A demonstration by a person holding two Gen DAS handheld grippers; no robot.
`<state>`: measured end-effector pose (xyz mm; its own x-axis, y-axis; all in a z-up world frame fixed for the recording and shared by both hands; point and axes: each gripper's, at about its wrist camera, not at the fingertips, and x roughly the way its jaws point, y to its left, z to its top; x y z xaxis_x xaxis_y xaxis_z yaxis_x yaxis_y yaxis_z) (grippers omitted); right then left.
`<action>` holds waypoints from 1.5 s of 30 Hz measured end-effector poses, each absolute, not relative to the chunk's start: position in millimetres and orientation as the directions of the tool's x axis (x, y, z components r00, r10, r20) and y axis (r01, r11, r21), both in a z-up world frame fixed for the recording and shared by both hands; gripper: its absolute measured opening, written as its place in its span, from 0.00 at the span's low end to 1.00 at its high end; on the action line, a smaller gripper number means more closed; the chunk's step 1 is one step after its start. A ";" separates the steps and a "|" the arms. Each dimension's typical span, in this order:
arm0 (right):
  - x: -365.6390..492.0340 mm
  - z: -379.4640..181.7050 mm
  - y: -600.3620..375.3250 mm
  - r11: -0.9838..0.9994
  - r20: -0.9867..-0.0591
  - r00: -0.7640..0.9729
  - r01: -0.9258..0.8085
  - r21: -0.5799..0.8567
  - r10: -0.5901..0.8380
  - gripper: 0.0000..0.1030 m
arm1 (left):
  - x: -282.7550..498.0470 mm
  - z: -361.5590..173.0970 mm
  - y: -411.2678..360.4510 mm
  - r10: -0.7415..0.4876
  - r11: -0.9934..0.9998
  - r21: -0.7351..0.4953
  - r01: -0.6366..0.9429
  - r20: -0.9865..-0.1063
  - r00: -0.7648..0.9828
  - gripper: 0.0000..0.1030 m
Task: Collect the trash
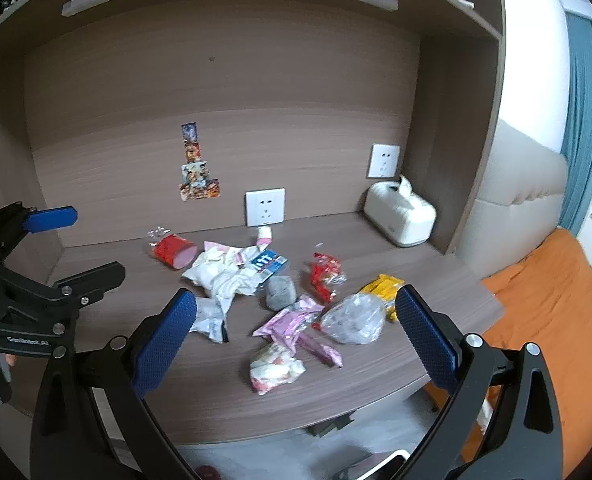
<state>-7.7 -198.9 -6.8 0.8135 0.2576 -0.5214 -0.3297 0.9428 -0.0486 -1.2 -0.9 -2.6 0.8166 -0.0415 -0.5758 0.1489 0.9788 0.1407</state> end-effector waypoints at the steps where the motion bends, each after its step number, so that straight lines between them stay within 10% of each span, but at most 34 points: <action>1: -6.6 -8.2 -198.7 0.943 -0.526 0.810 -0.330 -0.044 0.259 0.96 | 0.5 -2.2 0.0 -0.052 0.979 0.132 0.156 -0.578 0.815 0.96; 40: 52.0 -112.9 -176.1 0.977 -0.688 0.707 -0.213 0.011 0.162 0.96 | 84.3 -106.3 3.0 -0.181 0.933 0.102 0.346 -0.697 0.694 0.95; 45: 61.3 -139.3 -175.8 0.987 -0.723 0.679 -0.160 0.024 0.128 0.96 | 99.6 -127.6 -2.2 -0.207 0.917 0.093 0.388 -0.720 0.662 0.80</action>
